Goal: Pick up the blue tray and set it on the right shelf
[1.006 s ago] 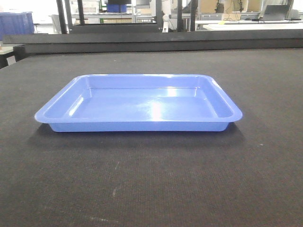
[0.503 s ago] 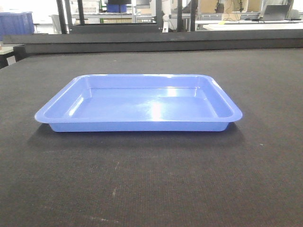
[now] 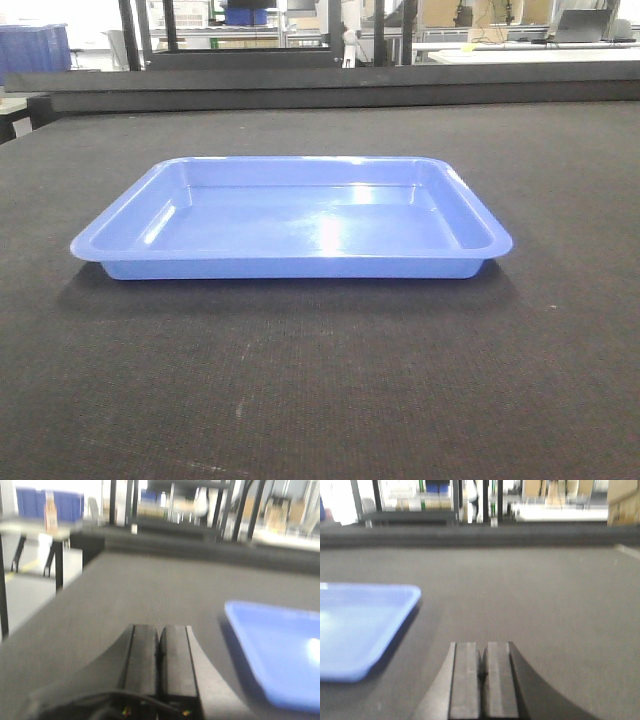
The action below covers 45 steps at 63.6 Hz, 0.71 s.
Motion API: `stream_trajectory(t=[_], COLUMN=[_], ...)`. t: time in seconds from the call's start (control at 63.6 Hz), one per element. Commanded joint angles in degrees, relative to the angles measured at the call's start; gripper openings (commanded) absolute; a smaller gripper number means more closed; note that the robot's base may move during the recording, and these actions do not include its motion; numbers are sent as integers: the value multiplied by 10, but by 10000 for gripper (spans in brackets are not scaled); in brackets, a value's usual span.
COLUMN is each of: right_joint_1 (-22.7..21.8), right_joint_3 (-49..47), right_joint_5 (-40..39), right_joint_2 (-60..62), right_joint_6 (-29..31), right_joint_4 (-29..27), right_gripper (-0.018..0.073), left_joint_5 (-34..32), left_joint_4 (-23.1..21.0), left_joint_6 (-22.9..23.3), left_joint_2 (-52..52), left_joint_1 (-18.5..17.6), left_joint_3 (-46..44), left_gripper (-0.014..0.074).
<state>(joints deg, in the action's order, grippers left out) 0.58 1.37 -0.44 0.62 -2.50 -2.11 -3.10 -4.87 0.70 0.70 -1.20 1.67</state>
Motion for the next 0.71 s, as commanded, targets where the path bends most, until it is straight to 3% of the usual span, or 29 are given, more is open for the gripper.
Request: stream_trajectory(t=[0.0,0.204,0.267,0.33,0.424,0.55,0.692], right_joint_1=[0,0,0,0,0,7,57], right_joint_3=[-45,-200,-242,-272,-286,-302,-349], right_joint_5=[-81,-21,4,10,9,4,13], right_joint_2=[12,-25,-58,-98,-154,-224,-292], right_joint_6=[5,5,5,5,5,5,5], right_joint_4=[-1,4,4,4,4,4,4], right_gripper=[56,64,116,246,442,630,610], left_joint_5=[-93,52,108,162,188,190,193], left_joint_4=[-6,49,57,57,57,49,49], left_joint_6=[2,2,2,2,2,2,-7], left_joint_2=[5,-35,-67,-111,-164,-229,-293], left_joint_1=[0,0,0,0,0,-8,-76], left_joint_3=[-13,-190,-249,-307,-345,-366,-404], left_gripper=[-48,-40,1,99,287,453,470])
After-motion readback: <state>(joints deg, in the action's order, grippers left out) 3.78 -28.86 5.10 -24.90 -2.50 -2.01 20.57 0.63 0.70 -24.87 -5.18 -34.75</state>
